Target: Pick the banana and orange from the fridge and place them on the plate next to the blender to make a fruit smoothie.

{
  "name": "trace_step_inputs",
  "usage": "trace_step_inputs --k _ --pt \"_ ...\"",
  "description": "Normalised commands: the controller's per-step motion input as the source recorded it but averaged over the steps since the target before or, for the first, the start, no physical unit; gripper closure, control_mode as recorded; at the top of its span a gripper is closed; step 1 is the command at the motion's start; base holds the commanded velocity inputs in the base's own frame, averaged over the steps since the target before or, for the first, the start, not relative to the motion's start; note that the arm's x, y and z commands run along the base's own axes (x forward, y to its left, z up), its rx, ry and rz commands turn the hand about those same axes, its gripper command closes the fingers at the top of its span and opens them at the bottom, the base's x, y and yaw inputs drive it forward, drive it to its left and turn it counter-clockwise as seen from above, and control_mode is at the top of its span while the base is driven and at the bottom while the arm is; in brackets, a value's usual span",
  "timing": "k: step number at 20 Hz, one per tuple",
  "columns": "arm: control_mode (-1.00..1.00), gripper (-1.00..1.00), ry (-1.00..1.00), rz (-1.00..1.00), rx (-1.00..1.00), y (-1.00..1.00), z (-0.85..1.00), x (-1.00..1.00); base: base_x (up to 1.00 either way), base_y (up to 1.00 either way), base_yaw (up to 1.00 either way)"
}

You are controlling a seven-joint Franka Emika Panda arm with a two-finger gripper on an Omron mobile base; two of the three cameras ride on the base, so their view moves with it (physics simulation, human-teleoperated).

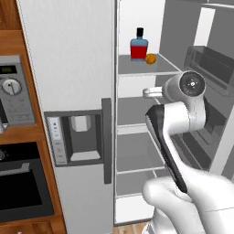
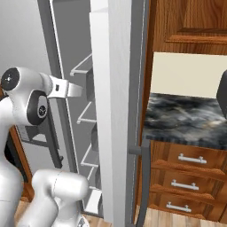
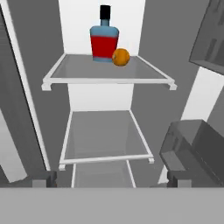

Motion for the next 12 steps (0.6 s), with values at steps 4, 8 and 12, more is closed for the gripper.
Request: trace_step_inputs --k 4,8,12 --pt "-1.00 -1.00 0.00 0.00 0.00 -0.37 0.71 0.62 0.00 0.00 0.00" --pt "-1.00 -1.00 0.04 -0.01 -0.03 -0.28 0.01 0.36 0.00 0.00 0.00" --pt "-1.00 -1.00 0.00 0.00 -0.01 0.00 -0.17 0.81 0.00 0.00 0.00"
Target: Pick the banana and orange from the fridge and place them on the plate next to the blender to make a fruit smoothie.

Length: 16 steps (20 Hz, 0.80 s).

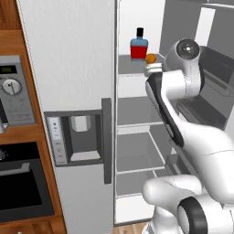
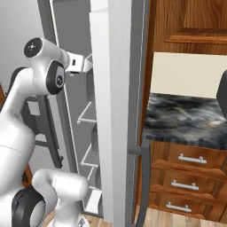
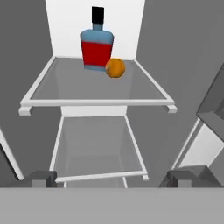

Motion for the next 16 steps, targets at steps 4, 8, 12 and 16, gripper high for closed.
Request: trace_step_inputs --k 4,8,12,16 --pt "-1.00 -1.00 0.00 -0.06 0.00 0.00 0.00 0.87 0.00 0.00 0.00" --pt "-1.00 -1.00 0.00 -0.02 0.03 -0.08 0.00 0.85 0.00 0.00 0.00" --pt "-1.00 -1.00 0.04 -0.04 0.15 -0.40 -0.17 0.79 0.00 0.00 0.00" --pt "-1.00 -1.00 0.00 -0.01 0.07 -0.16 -0.04 0.26 0.00 0.00 0.00"
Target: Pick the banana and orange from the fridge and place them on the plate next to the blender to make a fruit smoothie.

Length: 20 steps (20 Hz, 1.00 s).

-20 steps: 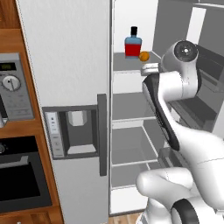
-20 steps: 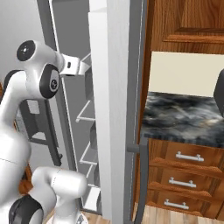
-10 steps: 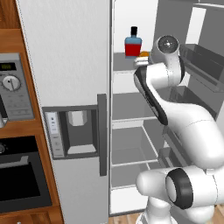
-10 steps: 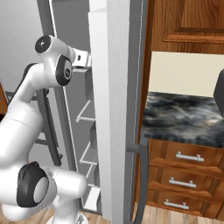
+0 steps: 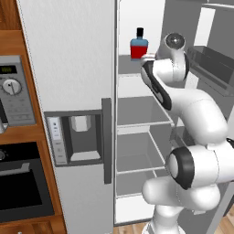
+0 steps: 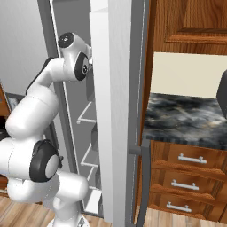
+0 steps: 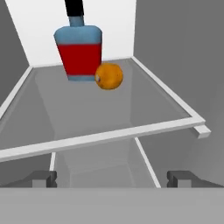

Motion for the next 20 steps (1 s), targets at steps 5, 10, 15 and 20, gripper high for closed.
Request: trace_step_inputs --k 5,10,15,20 --pt "-1.00 -1.00 0.00 -0.01 0.00 -0.08 -0.03 0.47 0.00 0.00 0.00" --pt "-1.00 -1.00 0.03 0.00 0.00 -0.27 -0.06 0.57 0.00 0.00 0.00" --pt "-1.00 -1.00 0.03 0.00 0.00 -0.15 -0.02 0.51 0.00 0.00 0.00" --pt "-1.00 -1.00 0.04 0.00 0.00 -0.01 -0.17 0.43 0.00 0.00 0.00"
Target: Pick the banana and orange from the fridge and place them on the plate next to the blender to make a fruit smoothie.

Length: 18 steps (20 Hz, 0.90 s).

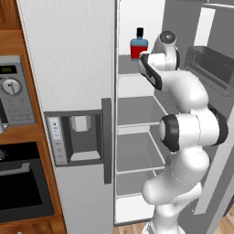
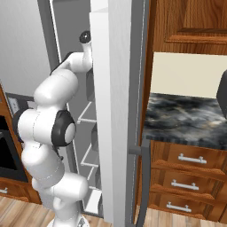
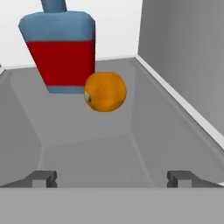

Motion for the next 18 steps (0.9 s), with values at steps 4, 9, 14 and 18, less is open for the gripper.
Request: trace_step_inputs --k 4,9,14,18 --pt "-1.00 -1.00 0.00 0.00 0.00 -0.02 -0.10 0.49 0.00 0.00 0.00" --pt "-1.00 -1.00 0.00 0.00 0.00 -0.11 -0.10 0.41 0.00 0.00 0.00" --pt "-1.00 -1.00 0.00 0.00 0.00 -0.13 -0.07 0.38 0.00 0.00 0.00" --pt "-1.00 -1.00 0.00 0.00 0.00 -0.13 0.00 0.39 0.00 0.00 0.00"
